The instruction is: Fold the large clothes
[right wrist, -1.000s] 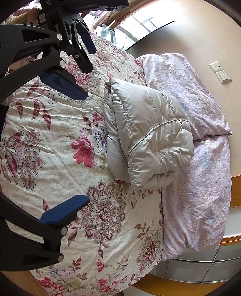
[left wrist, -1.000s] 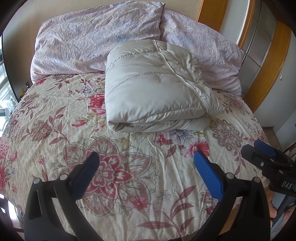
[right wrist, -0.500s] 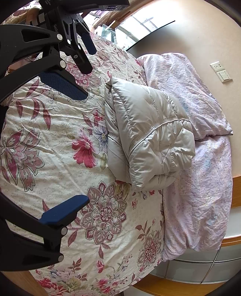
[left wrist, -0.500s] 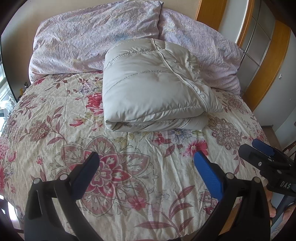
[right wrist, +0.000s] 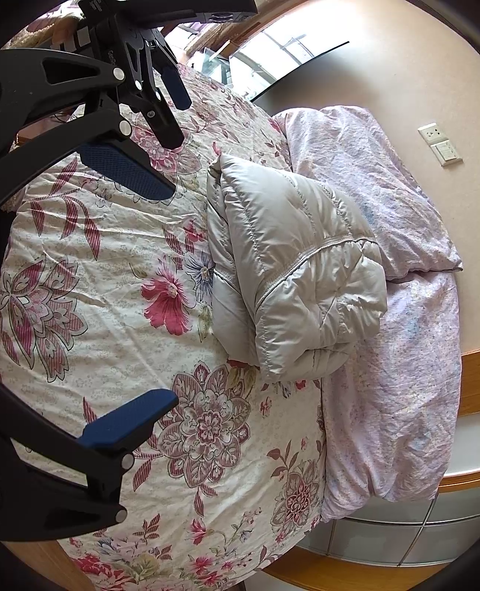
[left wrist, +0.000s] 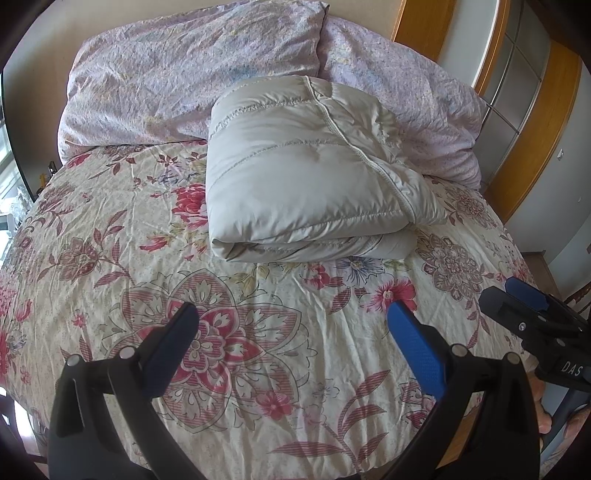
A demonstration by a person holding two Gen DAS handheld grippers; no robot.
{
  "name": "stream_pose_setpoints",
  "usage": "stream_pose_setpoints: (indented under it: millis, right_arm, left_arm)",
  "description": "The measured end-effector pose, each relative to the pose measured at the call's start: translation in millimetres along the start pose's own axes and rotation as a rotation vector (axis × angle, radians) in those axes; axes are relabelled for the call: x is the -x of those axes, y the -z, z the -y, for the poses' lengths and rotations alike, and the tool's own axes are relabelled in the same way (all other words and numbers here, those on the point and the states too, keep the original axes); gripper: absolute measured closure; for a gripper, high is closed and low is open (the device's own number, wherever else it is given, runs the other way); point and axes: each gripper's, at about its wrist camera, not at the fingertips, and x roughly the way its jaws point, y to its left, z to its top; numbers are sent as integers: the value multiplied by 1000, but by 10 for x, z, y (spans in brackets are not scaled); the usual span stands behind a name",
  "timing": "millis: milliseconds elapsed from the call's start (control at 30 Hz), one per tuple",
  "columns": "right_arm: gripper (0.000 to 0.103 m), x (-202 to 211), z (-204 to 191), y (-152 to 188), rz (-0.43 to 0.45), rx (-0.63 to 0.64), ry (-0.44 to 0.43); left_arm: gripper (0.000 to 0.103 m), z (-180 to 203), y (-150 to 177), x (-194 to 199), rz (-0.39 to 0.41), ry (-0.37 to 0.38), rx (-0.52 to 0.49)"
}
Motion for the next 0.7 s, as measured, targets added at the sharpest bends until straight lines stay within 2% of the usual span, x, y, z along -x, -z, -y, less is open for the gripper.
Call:
stream_pose_setpoints:
  millis: [700]
  right_arm:
    - [1,5,12,-8,1,3,0]
  left_arm:
    - [2,11,-1,-19,-6,8,4]
